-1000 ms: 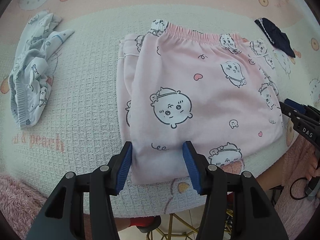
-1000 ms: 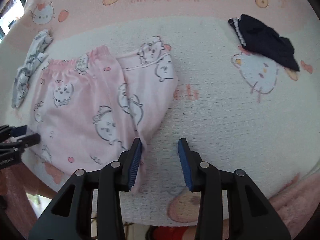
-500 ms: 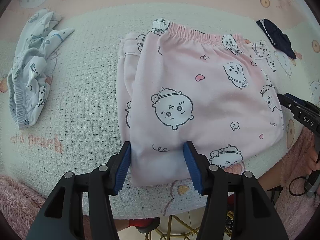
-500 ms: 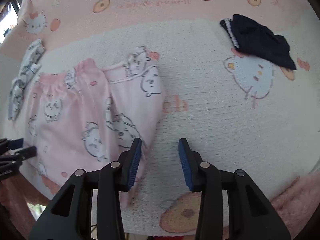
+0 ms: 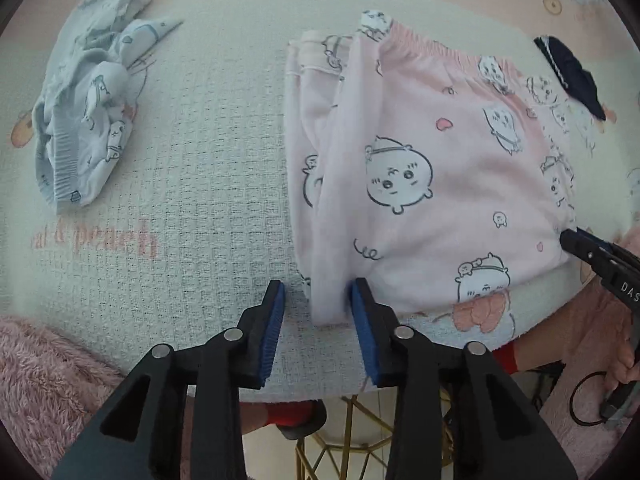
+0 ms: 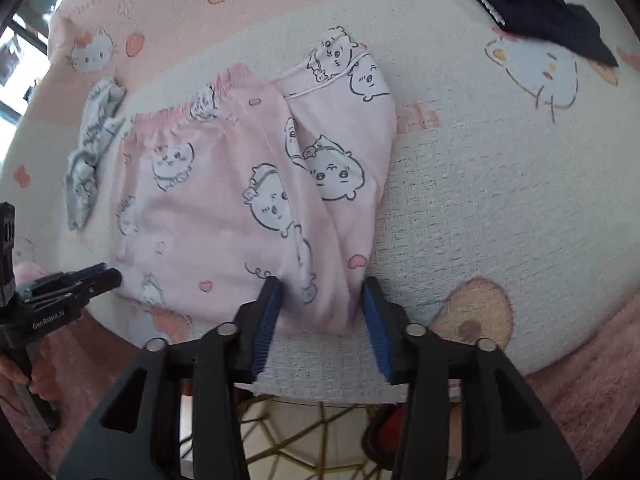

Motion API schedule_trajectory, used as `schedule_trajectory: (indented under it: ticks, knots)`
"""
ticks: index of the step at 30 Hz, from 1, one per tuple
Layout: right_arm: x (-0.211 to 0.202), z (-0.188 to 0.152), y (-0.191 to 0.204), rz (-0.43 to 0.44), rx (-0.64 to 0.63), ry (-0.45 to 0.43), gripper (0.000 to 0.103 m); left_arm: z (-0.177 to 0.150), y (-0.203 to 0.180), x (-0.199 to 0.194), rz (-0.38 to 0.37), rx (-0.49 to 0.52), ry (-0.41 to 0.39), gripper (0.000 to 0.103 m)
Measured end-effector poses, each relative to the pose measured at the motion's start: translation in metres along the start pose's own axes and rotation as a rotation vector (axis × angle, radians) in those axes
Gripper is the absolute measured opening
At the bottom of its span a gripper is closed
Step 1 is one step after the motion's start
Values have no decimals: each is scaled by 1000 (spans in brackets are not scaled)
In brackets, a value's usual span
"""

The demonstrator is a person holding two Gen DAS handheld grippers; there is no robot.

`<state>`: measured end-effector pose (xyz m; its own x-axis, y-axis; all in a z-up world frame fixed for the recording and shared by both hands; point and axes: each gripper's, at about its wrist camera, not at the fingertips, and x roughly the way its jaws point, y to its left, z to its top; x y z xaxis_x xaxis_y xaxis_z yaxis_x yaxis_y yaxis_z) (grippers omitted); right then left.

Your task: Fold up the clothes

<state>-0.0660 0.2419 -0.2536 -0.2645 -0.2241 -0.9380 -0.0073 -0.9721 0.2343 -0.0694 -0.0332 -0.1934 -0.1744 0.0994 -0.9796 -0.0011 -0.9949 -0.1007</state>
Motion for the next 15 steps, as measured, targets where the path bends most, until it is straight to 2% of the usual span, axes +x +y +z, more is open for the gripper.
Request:
schedule_trajectory:
  ticks: [1,4,7,9,11,13,14,15]
  knots:
    - [-4,-2,1,-7,-15,-1,28,1,6,4,19,-15,17,38]
    - [-8,-3,-3,-14,14,-3,29,3,20,-4,183,-49,-39,38]
    - [-15,-5,-2,-35,13,-29,33,5,29,-11,-33,-99,-67,36]
    - [-19,-5,-2,-25,10,-48,36,8,15,-10,-47,-57,-95,36]
    - [-14,-5,-4,48,18,-23,43,12,1,-9,-60,-15,-124,37]
    - [-9,-3,-1,69,11,-19,46,18,-10,-4,-87,18,-129,37]
    - [-6,-2,0,79,8,-17,45,20,-14,-1,-104,33,-133,36]
    - [-10,-1,0,87,-2,-19,32,23,-18,0,-122,47,-137,36]
